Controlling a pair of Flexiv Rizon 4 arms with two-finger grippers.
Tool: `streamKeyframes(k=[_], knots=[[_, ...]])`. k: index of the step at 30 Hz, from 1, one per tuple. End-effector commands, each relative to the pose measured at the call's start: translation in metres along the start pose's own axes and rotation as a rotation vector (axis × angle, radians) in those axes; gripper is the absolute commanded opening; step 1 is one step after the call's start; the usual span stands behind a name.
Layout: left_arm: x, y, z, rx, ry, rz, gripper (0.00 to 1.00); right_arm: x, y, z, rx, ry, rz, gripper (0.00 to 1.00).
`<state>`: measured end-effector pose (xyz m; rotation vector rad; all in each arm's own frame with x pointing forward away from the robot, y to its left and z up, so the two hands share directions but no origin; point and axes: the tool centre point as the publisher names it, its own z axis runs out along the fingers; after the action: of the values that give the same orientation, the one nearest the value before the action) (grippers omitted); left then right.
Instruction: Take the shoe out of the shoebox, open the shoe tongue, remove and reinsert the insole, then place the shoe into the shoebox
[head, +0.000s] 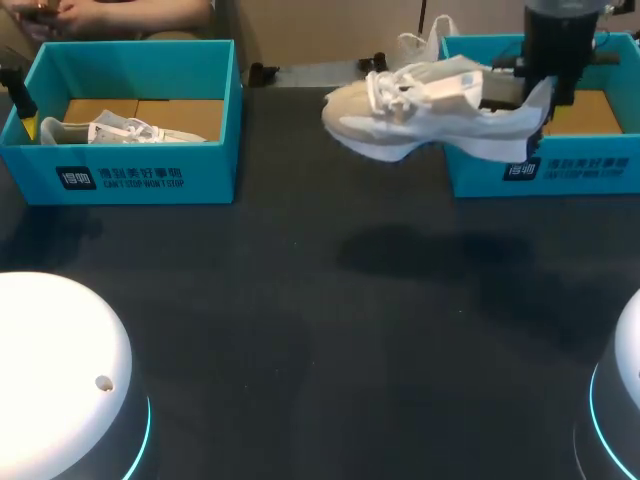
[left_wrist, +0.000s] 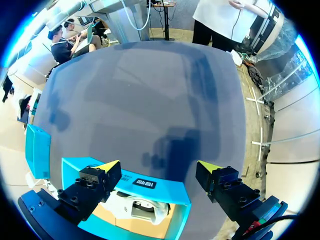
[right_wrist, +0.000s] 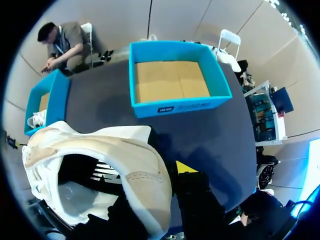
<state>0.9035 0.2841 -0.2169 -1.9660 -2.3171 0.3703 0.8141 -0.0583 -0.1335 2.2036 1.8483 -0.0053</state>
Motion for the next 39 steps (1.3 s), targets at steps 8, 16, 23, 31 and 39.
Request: streamKeyframes(k=[8,16,23,31,39], knots=[[0.0,-0.001,-0.001,-0.002,0.003,0.0,1.0,0.029,-0.07,-0.023,-0.027,-0.046,-0.039,0.0],[0.0,-0.001,-0.001,-0.002,0.003,0.0,1.0,0.047,-0.111,-0.03,-0.002,-0.039,-0.044,0.0],[0.0,-0.001,-0.001,-0.002,0.003,0.0,1.0,0.064,-0.134,-0.029,0.001,-0.02,-0.048,0.0],[0.0,-0.001,-0.001,-0.002,0.003,0.0,1.0,0.067,-0.158,-0.024,0.039,-0.024,-0.056,0.0],[0.0,-0.001,-0.001,-0.002,0.003,0.0,1.0,0.065,-0.158,-0.024,0.065,-0.041,-0.064,0.0]])
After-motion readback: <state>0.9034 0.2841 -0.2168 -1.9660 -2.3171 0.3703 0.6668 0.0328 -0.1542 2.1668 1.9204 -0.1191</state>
